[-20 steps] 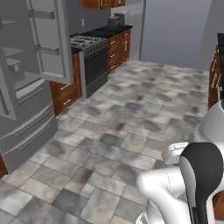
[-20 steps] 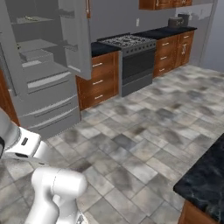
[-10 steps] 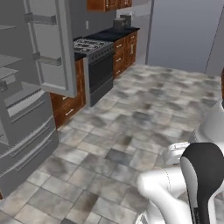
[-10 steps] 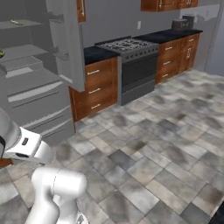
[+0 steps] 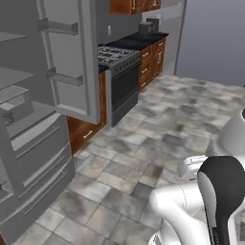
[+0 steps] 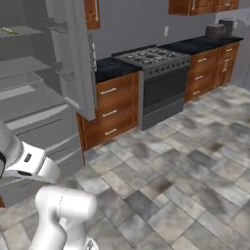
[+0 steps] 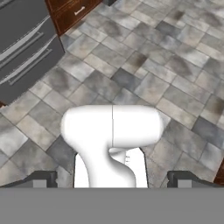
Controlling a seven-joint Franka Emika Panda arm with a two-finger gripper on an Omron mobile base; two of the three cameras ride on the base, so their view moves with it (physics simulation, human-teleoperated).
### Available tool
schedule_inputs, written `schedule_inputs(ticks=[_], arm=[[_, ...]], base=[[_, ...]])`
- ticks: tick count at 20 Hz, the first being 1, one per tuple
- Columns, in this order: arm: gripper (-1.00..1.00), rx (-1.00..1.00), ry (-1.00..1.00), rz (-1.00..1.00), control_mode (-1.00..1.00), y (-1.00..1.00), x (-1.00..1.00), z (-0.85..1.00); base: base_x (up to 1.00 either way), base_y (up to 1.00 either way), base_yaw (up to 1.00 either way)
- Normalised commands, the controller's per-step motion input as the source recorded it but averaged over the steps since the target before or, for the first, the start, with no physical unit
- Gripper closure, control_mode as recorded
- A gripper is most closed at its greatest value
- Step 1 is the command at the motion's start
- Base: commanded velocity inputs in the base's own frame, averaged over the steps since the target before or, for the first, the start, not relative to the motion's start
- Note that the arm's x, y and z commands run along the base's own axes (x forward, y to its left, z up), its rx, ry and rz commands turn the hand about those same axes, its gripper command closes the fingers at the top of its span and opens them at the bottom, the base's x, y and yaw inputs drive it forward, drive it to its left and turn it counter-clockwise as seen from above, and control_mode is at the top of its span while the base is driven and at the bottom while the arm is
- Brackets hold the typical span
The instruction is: Gather the cucumber and broccoli from the fridge and place them on a tray on the dining counter. Then gather the chicken drumstick and fish from the fridge and place them on the other tray.
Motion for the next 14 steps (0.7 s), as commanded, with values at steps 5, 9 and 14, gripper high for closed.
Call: schedule_inputs(ticks=[5, 9, 14], arm=[[-1.0, 0.0, 0.0, 0.0, 1.0, 0.0, 0.0, 0.0], [-1.0, 0.0, 0.0, 0.0, 1.0, 0.0, 0.0, 0.0], [-1.0, 0.0, 0.0, 0.0, 1.0, 0.0, 0.0, 0.0]], base=[[1.0, 0.18, 0.27], [1.0, 0.07, 0.34], [0.99, 0.07, 0.36]])
